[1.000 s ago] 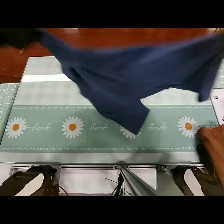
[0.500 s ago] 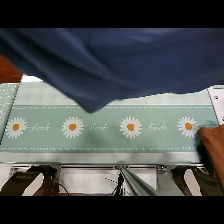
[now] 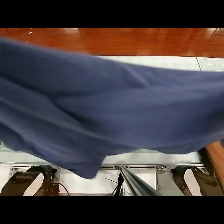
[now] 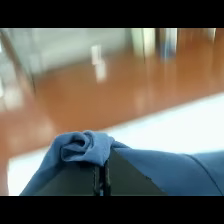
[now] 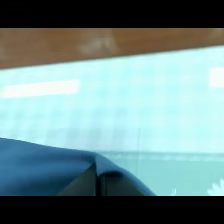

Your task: Fold the shirts.

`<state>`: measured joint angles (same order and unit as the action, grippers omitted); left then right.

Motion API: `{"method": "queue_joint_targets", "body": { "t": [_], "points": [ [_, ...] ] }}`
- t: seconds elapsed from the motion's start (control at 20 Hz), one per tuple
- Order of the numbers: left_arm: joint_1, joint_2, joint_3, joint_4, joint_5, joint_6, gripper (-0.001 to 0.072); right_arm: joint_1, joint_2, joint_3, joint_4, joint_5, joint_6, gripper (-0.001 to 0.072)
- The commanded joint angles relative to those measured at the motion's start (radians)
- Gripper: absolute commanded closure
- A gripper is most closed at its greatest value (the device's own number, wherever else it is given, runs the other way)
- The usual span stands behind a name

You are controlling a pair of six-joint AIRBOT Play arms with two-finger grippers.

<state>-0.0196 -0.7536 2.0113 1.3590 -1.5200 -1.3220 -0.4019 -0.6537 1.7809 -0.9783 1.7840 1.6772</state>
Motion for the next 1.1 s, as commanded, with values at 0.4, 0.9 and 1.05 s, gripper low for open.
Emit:
{"method": "queue_joint_targets", "body": {
  "t": [0.4,0.9,1.05],
  "points": [
    [0.0,-0.285,-0.32,0.04,0.059,0.027,0.0687,0.001,-0.251,-0.64,0.002,-0.213,-0.176,0.0682],
    [-0.028,-0.724,-0.32,-0.055,0.293,0.027,0.0684,0.077,-0.765,-0.639,0.082,-0.871,-0.322,0.0682],
    [-0.065,-0.825,-0.32,-0.055,0.332,0.027,0.0684,0.09,-0.814,-0.639,0.089,-1.082,-0.32,0.0682]
  ]
}}
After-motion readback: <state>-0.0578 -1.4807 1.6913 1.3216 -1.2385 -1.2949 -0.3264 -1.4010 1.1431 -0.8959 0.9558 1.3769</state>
